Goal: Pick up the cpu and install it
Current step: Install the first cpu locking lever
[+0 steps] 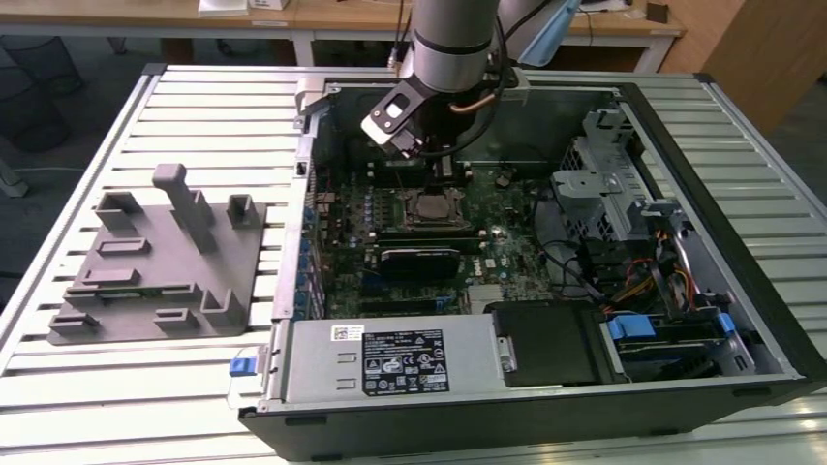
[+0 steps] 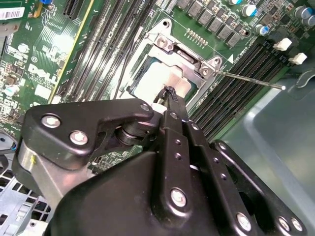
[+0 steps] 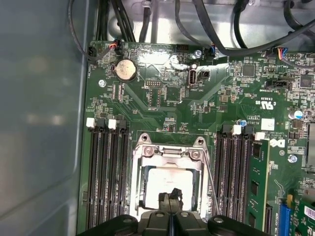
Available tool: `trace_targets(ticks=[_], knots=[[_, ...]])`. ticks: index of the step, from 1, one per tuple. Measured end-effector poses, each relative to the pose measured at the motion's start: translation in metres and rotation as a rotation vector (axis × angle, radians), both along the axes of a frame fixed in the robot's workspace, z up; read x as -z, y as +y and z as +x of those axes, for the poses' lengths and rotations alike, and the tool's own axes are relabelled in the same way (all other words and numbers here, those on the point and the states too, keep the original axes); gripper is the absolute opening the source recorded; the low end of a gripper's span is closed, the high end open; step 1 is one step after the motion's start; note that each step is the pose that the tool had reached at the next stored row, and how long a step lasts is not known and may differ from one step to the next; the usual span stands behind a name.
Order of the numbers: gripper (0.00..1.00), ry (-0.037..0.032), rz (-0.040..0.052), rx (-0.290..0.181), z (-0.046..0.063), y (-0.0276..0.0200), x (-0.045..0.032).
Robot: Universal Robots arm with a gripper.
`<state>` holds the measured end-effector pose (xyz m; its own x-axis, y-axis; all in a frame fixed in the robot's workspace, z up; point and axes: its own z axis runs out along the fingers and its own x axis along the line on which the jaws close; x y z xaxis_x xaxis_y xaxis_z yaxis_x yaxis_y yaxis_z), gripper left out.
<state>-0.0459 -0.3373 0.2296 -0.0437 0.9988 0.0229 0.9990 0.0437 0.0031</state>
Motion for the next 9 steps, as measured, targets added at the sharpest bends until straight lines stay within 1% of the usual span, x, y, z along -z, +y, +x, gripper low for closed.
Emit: trace_targets(ticks=[2, 5, 9], knots=[[0.11, -0.0001, 0.0001, 0.0, 0.0, 0.0, -0.0033], [0.11, 0.0, 0.0, 0.0, 0.0, 0.0, -0.0107], [0.11, 0.0, 0.0001, 0.0, 0.0, 0.0, -0.0234]])
